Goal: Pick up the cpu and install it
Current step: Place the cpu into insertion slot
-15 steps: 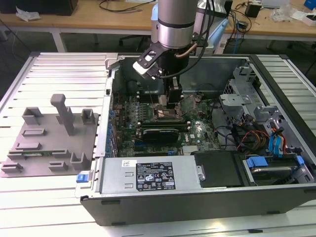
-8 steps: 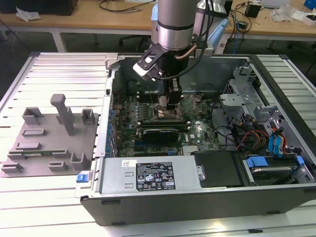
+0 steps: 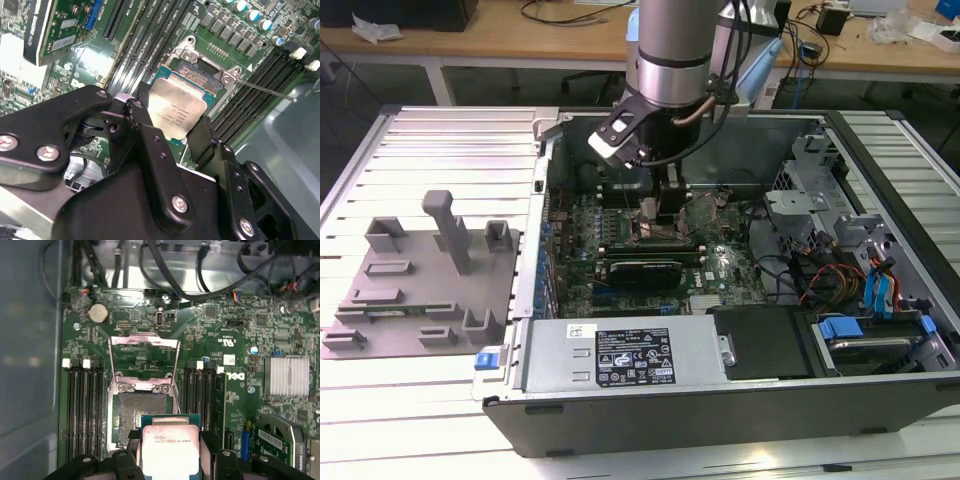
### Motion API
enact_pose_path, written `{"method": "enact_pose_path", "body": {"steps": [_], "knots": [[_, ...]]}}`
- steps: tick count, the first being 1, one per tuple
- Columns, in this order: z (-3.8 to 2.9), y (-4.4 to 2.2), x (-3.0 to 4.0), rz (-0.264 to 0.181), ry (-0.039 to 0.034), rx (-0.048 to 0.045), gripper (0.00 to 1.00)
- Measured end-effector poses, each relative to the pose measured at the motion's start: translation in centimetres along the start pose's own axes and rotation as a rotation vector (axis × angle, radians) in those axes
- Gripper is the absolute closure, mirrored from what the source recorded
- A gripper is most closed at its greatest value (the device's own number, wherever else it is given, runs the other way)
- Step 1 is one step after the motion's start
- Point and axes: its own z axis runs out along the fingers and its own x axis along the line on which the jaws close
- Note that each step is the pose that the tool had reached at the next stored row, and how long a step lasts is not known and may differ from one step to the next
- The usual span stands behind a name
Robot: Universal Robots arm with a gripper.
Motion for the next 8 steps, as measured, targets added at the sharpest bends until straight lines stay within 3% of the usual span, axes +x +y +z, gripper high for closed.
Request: {"method": "enact_pose_path", "body": {"steps": [2, 8], "knots": [[0.44, -0.01, 0.23, 0.005, 0.0032, 0.0002, 0.45], [0.87, 0.1, 0.74, 0.004, 0.0046, 0.0002, 0.45]]}}
